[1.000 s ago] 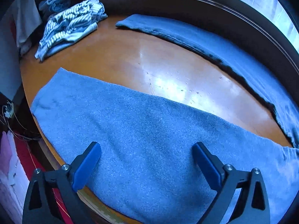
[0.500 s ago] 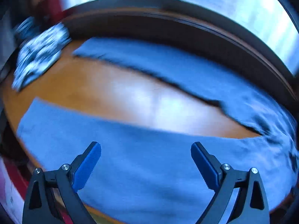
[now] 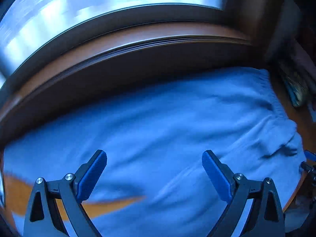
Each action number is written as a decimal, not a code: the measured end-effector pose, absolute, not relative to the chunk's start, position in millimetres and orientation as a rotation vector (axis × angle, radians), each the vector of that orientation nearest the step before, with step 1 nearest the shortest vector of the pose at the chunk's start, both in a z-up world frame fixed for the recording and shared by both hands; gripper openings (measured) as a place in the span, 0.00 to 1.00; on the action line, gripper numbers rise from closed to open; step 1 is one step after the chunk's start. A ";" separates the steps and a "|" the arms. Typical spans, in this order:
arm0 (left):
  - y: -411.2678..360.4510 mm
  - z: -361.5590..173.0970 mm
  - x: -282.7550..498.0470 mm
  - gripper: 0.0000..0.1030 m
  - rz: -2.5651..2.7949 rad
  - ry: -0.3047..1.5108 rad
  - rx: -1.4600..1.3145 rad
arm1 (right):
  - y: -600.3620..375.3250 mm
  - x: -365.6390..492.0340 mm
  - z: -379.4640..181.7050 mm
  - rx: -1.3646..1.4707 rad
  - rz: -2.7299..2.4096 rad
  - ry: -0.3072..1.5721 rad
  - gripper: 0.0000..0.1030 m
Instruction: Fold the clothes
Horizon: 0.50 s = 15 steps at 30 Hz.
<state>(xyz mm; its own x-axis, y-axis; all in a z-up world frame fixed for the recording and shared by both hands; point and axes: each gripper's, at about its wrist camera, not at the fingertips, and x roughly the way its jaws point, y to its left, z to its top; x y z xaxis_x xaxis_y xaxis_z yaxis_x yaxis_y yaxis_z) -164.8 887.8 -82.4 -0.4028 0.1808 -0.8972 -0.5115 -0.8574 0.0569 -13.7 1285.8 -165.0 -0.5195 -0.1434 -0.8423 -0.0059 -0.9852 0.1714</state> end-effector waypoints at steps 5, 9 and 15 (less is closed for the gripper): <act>983.8 -106.0 -182.3 0.95 2.216 0.639 -1.374 | 1285.6 -24.6 -171.2 1.517 -2.543 -0.191 0.06; 1031.7 -123.7 -186.6 0.95 2.206 0.786 -1.334 | 1304.3 -14.6 -138.1 1.495 -2.480 -0.255 0.05; 1042.6 -140.8 -187.9 0.98 2.194 0.677 -1.369 | 1310.4 11.5 -143.2 1.664 -2.408 -0.111 0.05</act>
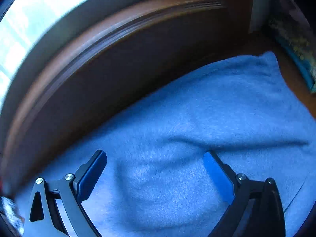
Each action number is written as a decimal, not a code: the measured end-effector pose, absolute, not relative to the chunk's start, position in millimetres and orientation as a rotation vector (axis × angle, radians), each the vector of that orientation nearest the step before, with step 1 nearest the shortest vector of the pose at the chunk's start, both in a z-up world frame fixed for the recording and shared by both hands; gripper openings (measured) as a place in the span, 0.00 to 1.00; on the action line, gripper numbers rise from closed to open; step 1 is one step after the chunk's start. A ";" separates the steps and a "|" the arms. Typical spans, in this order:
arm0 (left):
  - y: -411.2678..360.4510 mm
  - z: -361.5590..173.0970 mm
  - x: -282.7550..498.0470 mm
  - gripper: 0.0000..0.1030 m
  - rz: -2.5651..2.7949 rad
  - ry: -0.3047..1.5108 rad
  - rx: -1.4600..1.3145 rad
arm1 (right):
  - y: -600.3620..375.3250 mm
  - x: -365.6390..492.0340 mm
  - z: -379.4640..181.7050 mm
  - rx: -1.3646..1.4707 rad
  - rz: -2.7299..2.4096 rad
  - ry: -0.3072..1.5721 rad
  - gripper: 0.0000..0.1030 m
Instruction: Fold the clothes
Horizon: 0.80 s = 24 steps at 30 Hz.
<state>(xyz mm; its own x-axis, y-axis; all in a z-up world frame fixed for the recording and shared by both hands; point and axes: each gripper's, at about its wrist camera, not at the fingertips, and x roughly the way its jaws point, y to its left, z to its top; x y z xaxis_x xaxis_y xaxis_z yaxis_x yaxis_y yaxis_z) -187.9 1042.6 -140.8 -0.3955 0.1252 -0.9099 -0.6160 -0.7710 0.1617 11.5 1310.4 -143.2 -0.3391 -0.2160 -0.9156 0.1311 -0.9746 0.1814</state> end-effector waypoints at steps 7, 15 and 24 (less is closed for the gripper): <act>1019.8 -132.0 -187.0 0.95 2.174 0.495 -1.431 | 1306.3 -2.0 -130.3 1.663 -2.478 -0.087 0.13; 925.5 -92.4 -163.7 0.96 2.388 0.362 -1.441 | 1323.0 -81.7 -114.7 1.473 -2.627 -0.187 0.43; 832.7 -94.0 -124.9 0.96 2.485 0.199 -1.597 | 1329.5 -107.6 -169.5 1.600 -2.385 -0.393 0.36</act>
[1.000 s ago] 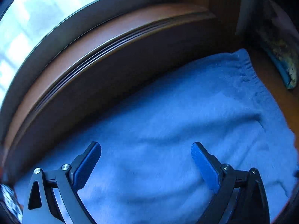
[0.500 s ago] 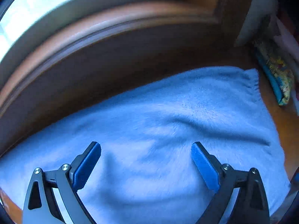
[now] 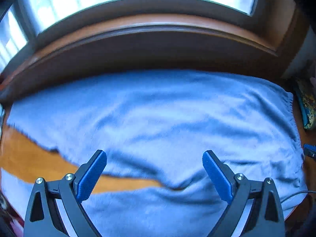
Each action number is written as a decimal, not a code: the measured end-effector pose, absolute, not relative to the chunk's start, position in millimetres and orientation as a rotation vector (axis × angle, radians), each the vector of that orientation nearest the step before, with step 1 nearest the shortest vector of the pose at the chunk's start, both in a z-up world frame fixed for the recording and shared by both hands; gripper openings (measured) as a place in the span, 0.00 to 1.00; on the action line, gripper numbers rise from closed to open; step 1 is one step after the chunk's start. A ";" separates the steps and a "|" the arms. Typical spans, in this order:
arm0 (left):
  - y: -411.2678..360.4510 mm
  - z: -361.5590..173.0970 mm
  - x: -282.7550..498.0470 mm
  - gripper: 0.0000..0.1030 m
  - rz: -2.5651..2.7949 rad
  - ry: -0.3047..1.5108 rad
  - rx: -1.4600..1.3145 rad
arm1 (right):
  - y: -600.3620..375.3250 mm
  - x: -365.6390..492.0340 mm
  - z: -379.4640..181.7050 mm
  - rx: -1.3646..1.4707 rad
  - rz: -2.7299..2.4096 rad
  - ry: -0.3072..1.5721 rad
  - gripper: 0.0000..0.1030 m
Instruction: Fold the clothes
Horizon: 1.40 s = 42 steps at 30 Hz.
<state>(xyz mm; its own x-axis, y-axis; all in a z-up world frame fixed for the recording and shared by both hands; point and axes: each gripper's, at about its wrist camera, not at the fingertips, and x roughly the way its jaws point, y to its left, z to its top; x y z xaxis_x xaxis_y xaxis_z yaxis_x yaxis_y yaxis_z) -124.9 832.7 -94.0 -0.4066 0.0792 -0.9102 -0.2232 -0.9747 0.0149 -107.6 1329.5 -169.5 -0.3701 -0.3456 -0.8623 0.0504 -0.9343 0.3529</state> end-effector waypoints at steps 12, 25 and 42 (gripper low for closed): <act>848.6 -125.5 -109.2 0.96 2.377 0.224 -1.686 | 1329.3 -91.5 -170.2 1.625 -2.356 -0.353 0.36; 852.1 -137.4 -107.3 0.97 2.355 0.202 -1.721 | 1323.7 -106.7 -168.5 1.621 -2.306 -0.319 0.32; 837.1 -135.9 -72.2 1.00 2.396 0.198 -1.696 | 1322.5 -142.2 -120.6 1.321 -2.619 -0.171 0.08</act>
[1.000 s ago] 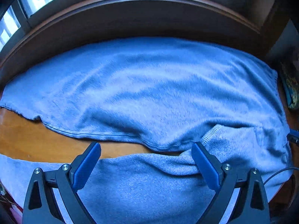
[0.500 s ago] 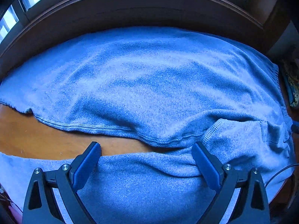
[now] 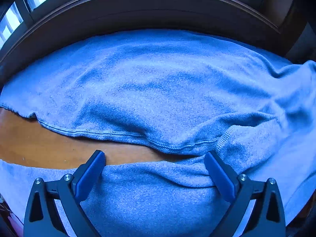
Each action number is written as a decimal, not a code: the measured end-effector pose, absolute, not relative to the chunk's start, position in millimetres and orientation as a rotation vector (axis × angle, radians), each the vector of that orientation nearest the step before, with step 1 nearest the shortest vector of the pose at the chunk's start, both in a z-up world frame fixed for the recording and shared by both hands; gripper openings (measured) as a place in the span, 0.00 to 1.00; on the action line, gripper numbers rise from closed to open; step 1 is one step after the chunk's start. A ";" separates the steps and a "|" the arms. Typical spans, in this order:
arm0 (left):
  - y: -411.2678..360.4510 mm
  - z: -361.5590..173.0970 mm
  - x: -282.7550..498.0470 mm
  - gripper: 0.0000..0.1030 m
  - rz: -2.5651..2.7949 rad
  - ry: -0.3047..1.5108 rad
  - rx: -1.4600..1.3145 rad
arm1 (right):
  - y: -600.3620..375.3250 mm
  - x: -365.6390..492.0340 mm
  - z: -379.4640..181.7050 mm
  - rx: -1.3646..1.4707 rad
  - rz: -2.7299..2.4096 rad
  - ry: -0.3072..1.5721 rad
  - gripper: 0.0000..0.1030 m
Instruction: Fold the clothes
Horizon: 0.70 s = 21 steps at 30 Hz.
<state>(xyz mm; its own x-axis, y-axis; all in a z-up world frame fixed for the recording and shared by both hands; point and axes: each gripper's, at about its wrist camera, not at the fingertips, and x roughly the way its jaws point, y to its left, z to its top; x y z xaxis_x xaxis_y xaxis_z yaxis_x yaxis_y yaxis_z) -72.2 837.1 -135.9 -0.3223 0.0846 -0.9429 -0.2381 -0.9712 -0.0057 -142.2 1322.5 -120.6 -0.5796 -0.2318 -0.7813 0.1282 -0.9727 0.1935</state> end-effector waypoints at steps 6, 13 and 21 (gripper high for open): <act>834.6 -134.1 -63.2 1.00 2.419 0.176 -1.705 | 1324.4 -137.6 -177.0 1.486 -2.641 -0.043 0.09; 864.7 -94.0 -49.5 0.97 2.434 0.122 -1.548 | 1323.5 -121.5 -174.7 1.464 -2.690 0.016 0.16; 976.6 -102.7 -93.7 0.97 2.169 0.428 -1.347 | 1332.2 -108.6 -164.3 1.482 -2.727 -0.173 0.24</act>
<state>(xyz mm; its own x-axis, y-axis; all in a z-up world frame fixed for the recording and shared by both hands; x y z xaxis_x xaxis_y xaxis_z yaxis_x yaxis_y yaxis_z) -93.7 976.6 -102.7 -0.3498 0.2802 -0.8939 -0.5991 -0.8005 -0.0165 -108.6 1332.2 -164.3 -0.5449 -0.0817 -0.8345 -0.0242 -0.9933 0.1130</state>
